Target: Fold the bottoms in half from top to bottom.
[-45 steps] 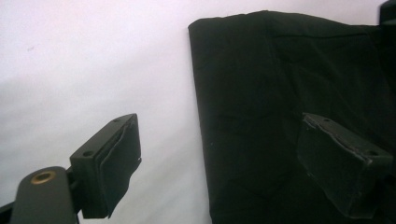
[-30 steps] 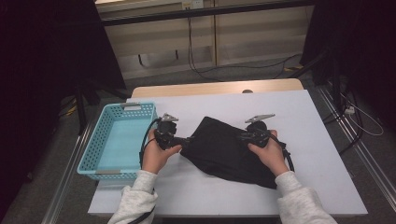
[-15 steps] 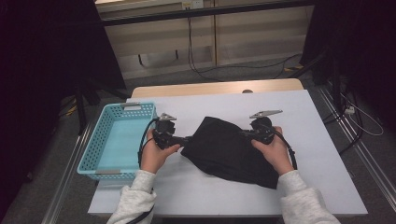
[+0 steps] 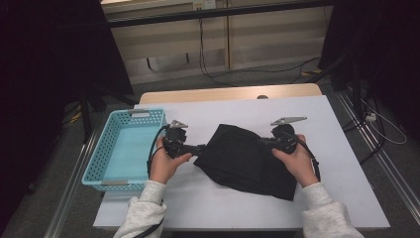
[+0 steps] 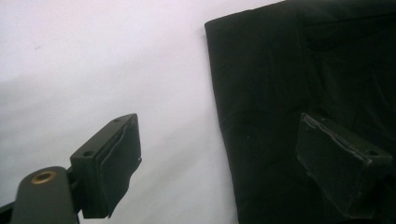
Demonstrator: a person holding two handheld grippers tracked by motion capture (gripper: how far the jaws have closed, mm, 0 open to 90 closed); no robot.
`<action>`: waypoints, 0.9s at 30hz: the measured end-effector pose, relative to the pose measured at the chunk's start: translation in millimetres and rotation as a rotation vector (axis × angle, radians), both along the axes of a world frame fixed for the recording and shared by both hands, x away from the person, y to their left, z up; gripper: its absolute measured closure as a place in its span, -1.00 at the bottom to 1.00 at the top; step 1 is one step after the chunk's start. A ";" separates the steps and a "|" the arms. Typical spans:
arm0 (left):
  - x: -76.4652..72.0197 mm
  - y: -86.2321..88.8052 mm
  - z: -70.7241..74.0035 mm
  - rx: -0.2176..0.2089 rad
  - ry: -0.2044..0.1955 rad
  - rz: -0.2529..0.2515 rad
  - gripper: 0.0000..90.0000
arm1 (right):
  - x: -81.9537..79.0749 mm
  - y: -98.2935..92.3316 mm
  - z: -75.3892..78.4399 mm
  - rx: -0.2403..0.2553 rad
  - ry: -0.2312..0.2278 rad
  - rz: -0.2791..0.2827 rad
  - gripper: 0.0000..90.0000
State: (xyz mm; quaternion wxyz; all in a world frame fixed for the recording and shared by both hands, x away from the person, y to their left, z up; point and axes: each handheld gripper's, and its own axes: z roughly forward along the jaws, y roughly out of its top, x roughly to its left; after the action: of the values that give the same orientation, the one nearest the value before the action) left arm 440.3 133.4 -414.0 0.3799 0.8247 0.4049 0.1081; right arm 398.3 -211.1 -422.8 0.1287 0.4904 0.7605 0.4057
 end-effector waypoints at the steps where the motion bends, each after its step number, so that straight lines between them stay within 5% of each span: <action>1: -0.1 -0.2 -0.2 -0.003 -0.001 0.002 -0.68 | -0.8 -0.4 0.8 -0.001 0.001 -0.004 0.86; 27: 0.1 -1.7 -0.3 -0.008 0.001 0.006 -0.69 | -12.8 -20.3 4.1 0.012 0.014 -0.024 0.86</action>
State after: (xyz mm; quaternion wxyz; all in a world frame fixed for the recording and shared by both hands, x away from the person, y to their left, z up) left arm 440.4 131.8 -414.3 0.3827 0.8220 0.4078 0.1073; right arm 385.5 -231.4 -418.7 0.1252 0.5032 0.7530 0.4051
